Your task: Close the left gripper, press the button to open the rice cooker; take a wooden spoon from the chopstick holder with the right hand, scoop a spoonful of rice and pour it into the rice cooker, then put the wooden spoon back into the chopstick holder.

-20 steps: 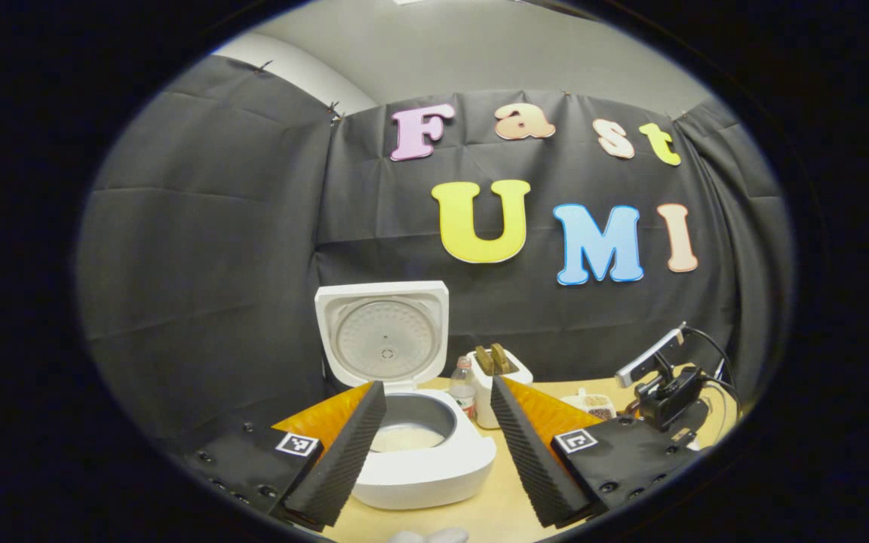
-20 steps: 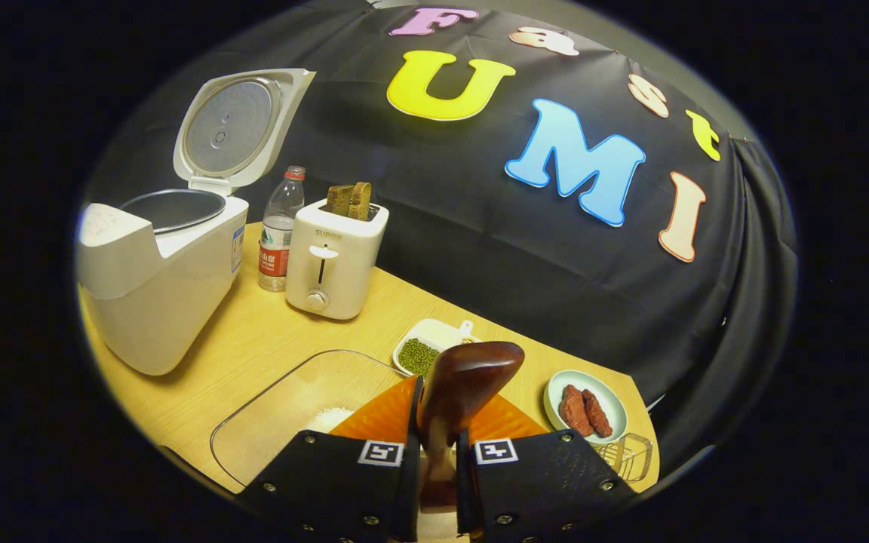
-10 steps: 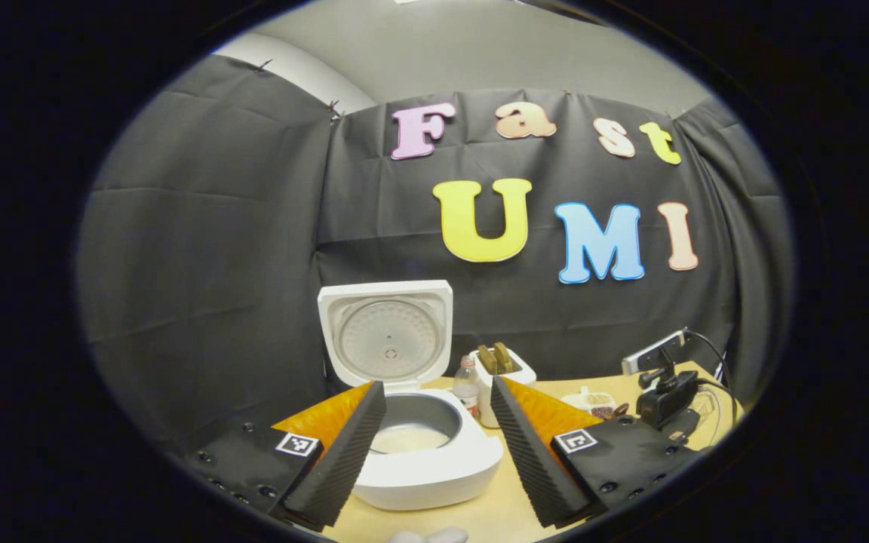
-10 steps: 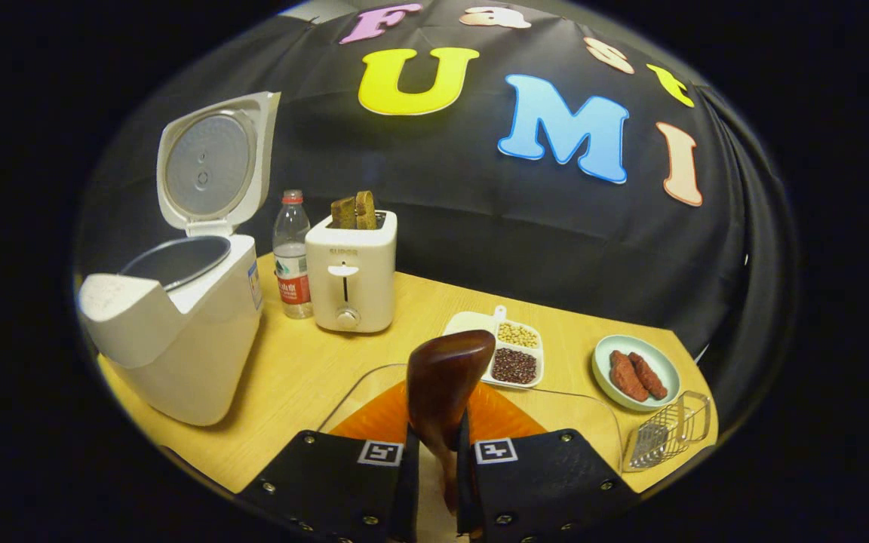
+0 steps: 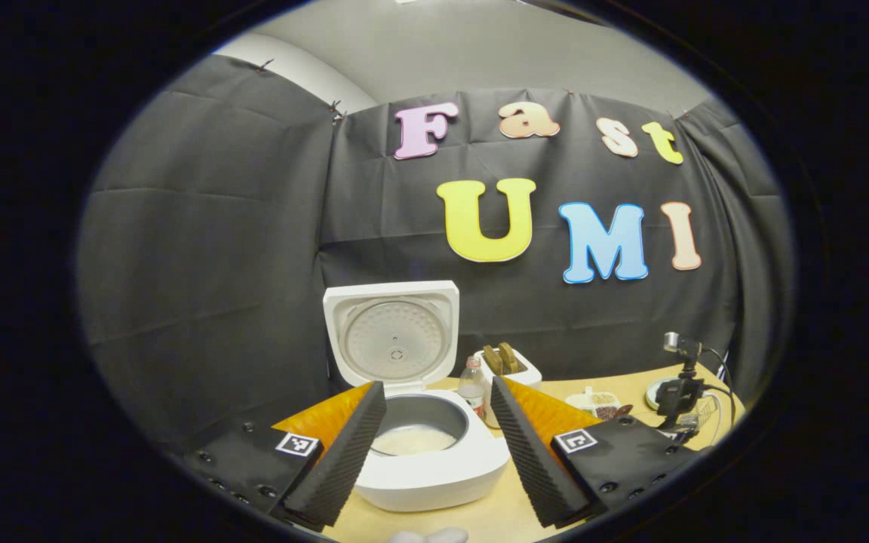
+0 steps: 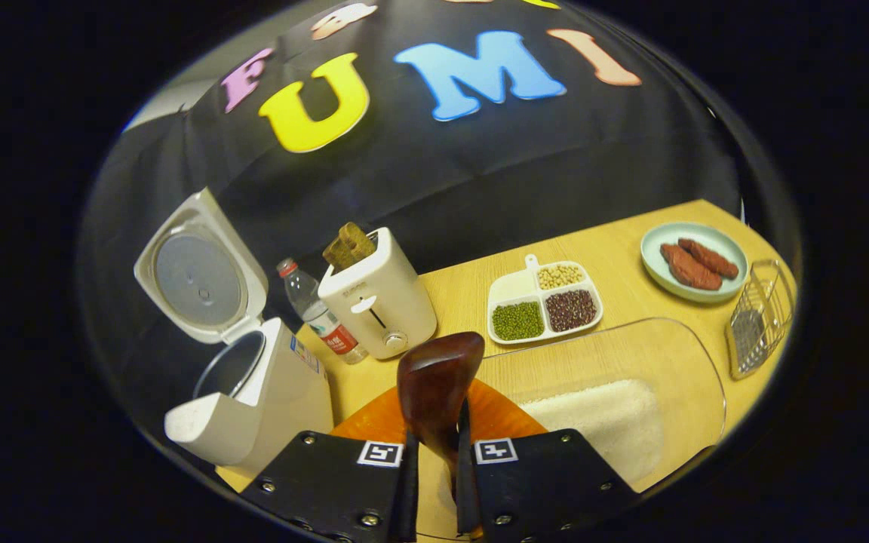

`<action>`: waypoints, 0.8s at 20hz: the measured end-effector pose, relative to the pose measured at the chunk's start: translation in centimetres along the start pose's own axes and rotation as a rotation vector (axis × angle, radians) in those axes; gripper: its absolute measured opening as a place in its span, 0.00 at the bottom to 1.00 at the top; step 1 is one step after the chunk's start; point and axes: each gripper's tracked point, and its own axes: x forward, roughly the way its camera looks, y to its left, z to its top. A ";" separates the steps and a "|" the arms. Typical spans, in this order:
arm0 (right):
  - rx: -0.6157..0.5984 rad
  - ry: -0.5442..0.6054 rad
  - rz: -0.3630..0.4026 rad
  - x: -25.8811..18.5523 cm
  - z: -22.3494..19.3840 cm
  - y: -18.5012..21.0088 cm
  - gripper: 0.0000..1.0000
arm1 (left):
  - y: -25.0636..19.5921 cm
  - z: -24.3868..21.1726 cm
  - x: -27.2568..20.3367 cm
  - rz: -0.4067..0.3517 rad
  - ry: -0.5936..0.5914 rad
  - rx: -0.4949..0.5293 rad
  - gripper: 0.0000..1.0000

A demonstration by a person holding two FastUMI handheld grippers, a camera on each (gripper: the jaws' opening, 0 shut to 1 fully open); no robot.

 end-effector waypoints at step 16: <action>0.475 -0.112 0.084 -3.9 5.8 -6.2 0.20 | -2.1 2.4 0.2 -0.039 -0.038 0.029 0.96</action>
